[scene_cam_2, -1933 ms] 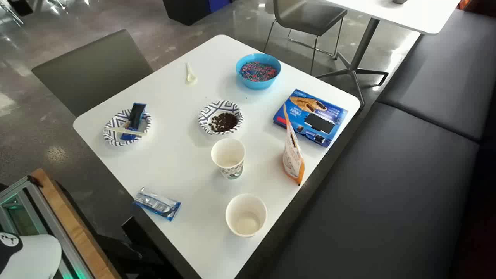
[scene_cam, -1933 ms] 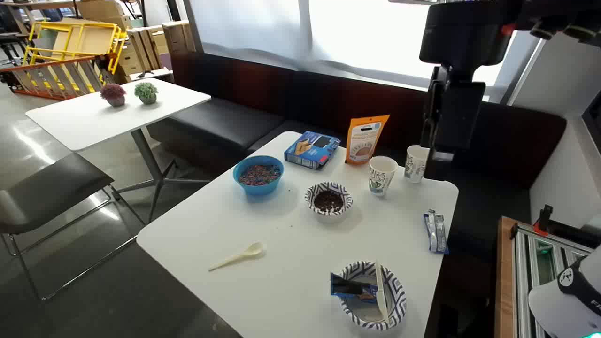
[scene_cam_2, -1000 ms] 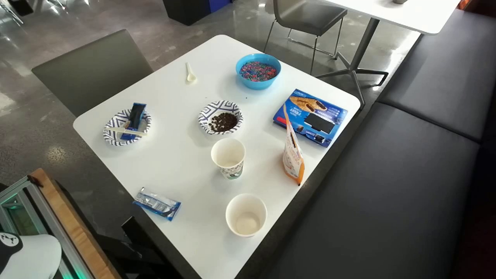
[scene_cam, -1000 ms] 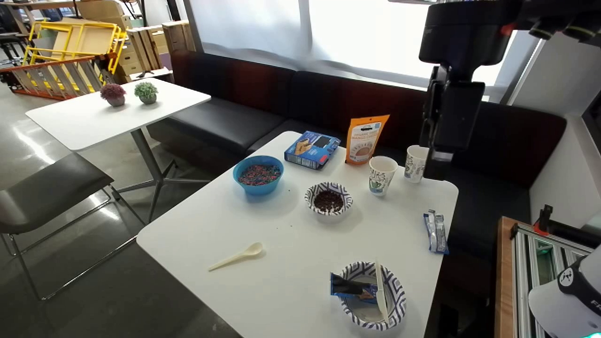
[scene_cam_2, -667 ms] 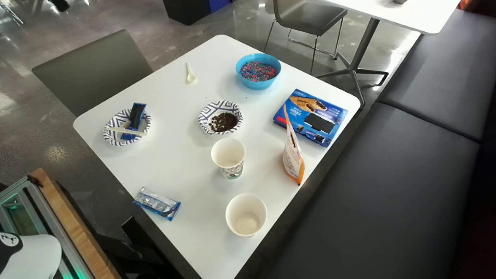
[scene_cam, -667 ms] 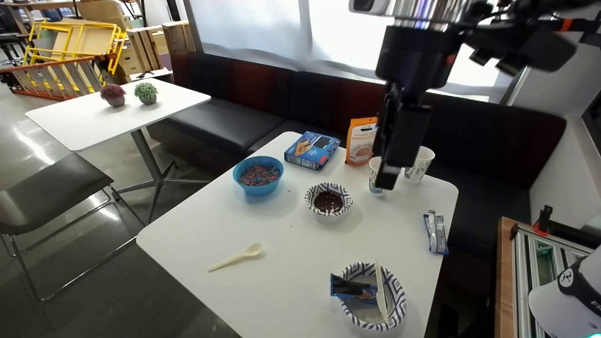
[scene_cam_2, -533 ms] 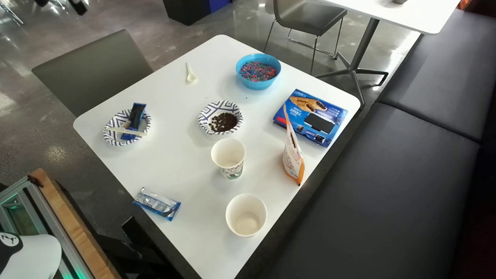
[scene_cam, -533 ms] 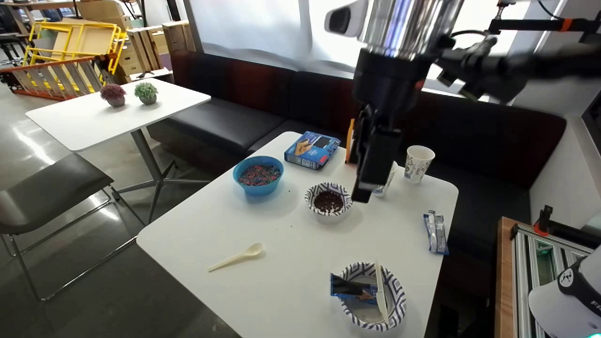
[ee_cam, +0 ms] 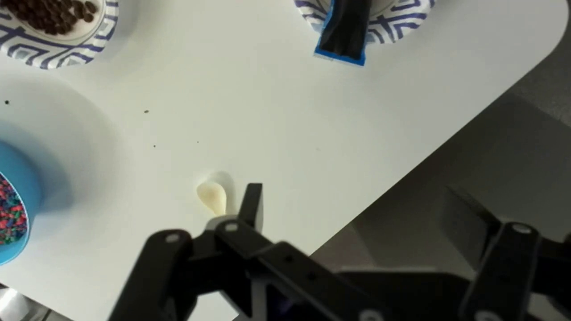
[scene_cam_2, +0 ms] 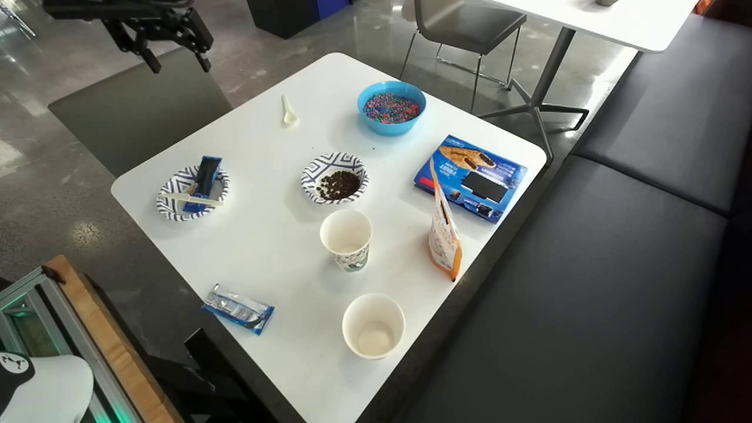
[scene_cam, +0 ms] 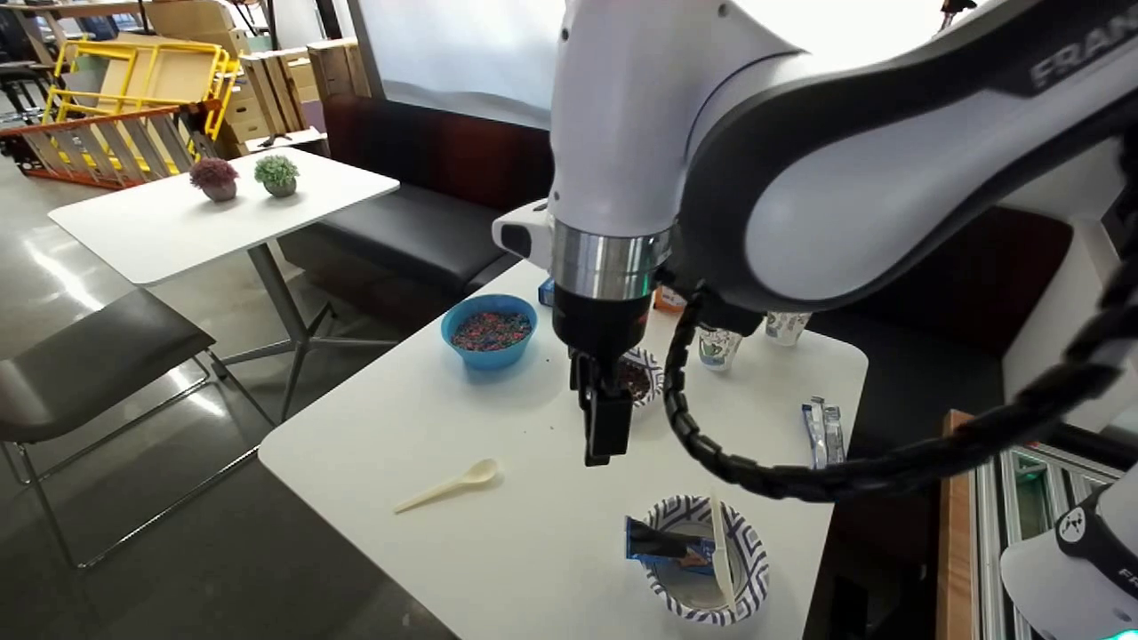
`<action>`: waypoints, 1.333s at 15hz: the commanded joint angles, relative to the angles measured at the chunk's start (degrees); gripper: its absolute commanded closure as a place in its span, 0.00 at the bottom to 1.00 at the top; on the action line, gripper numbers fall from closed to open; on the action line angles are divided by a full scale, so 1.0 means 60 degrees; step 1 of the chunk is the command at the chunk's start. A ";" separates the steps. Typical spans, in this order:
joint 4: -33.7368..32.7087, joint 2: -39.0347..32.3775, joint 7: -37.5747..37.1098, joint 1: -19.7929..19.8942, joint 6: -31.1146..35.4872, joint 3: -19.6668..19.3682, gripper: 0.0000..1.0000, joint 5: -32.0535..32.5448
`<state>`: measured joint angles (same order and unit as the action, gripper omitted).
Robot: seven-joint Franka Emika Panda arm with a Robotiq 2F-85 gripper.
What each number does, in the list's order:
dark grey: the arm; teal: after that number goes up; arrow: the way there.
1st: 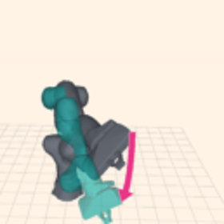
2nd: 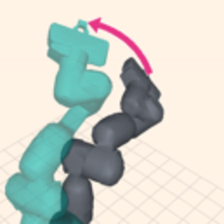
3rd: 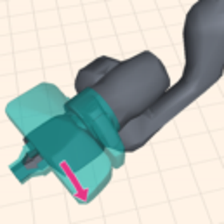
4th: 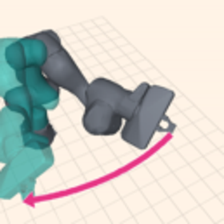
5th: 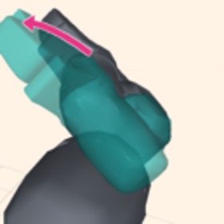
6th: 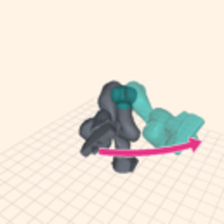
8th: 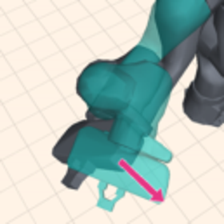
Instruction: Use the white spoon to place some contents from the black and white bowl into the coffee cup on the left.
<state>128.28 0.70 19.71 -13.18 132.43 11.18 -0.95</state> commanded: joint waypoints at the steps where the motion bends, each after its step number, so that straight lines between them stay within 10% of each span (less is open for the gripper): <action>1: -0.1347 -0.1638 0.0784 0.0219 0.0013 -0.0064 0.00 0.0927; 20: -0.6605 -0.6089 -0.0746 -0.1183 -0.2641 -0.0635 0.00 0.4854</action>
<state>92.62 -32.78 18.11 -18.33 117.96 8.95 24.49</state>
